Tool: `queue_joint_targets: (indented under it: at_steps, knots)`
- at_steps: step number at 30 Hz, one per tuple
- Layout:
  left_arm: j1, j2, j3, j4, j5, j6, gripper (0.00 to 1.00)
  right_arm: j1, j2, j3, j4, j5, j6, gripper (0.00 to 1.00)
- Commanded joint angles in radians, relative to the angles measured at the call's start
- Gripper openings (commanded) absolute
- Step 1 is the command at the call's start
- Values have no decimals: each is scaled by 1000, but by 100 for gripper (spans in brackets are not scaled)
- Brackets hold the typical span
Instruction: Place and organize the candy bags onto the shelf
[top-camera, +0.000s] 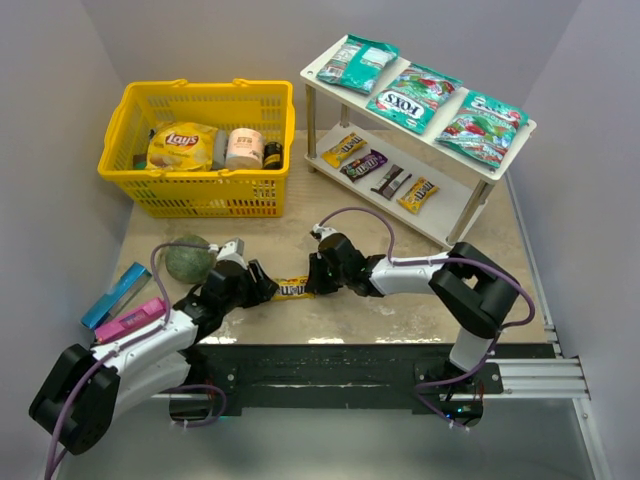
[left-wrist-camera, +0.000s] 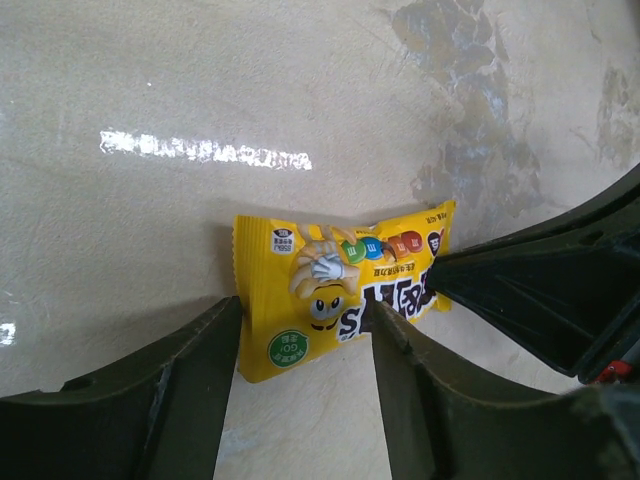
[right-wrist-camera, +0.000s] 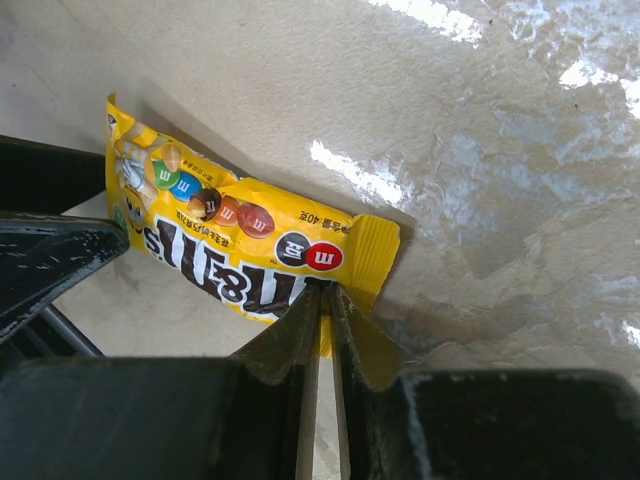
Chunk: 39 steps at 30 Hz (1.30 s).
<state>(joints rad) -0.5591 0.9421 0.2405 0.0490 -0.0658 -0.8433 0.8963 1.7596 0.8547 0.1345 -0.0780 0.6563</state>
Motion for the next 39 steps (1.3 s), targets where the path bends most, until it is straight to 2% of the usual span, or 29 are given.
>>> queue_joint_targets:
  at_steps: [1,7,16,23,27,31,39]
  knots:
    - [24,17,-21,66,61,27,55,-8,49,-6,-38,38,-6,13]
    - [57,14,-40,101,121,46,47,-22,47,-13,-49,50,-18,13]
    - [85,23,-61,149,202,65,27,-42,52,-13,-52,57,-32,12]
    - [87,18,-50,138,218,76,1,-59,23,-17,-70,75,-30,12]
    - [87,0,-32,109,210,81,0,-62,-14,-9,-110,141,-43,12]
    - [87,-28,-17,83,213,78,0,-62,-113,-25,-179,357,-44,12]
    - [87,-17,22,181,305,1,0,-56,-415,12,-297,391,-107,27]
